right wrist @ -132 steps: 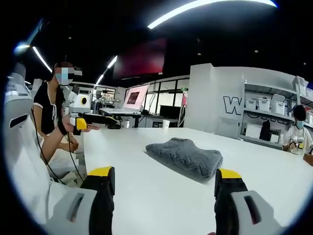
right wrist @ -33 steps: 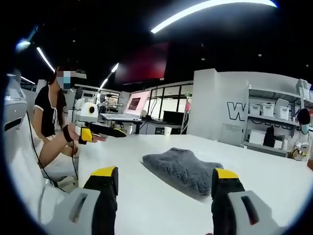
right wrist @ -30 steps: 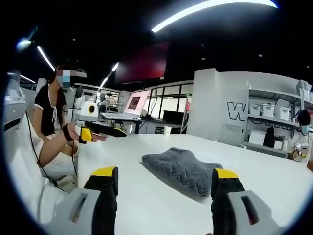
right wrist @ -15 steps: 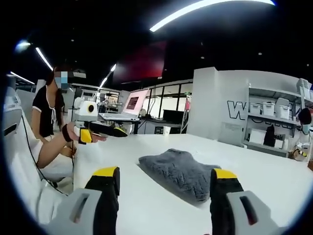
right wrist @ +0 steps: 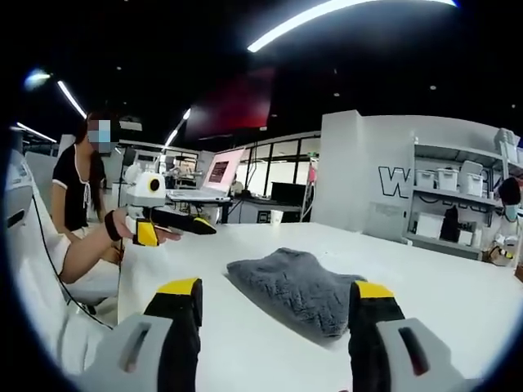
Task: Open the folded towel by lifting each exposed corner and separating the folded layers until the towel lies flat within the target outline without major curled edges
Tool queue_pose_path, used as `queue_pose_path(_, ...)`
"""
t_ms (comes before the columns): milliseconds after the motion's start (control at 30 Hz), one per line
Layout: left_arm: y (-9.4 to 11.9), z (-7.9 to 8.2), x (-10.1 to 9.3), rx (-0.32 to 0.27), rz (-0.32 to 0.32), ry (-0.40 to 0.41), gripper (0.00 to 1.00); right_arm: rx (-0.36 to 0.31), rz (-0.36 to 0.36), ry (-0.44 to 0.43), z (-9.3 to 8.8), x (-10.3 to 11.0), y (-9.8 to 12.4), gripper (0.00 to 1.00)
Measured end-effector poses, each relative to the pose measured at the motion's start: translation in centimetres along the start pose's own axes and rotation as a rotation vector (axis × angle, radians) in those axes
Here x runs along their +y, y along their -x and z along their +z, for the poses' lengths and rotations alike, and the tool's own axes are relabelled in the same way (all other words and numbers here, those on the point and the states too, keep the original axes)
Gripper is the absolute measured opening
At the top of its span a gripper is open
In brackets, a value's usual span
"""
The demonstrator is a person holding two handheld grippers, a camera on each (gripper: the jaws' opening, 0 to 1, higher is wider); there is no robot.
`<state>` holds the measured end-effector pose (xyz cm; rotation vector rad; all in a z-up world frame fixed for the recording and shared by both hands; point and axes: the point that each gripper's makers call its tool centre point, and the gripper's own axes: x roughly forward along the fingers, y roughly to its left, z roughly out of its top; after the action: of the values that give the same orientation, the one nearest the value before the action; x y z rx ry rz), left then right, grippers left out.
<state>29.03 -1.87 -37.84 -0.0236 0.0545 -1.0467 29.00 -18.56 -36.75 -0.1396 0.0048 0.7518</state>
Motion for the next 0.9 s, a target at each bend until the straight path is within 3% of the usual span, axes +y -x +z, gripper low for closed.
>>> queue_pose_path(467, -0.4, 0.3, 2.0, 0.005, 0.047, -0.006, 0.76, 0.004, -0.01, -0.015, 0.0, -1.1, -0.8, 0.69)
queue_pose_path(833, -0.9, 0.2, 2.9, 0.002, 0.039, 0.022, 0.76, 0.026, -0.017, -0.032, -0.7, -2.0, -1.7, 0.68)
queue_pose_path(900, -0.9, 0.3, 3.3, 0.003, 0.06, -0.019, 0.77, 0.026, -0.01, -0.044, -0.7, -2.0, -1.8, 0.68)
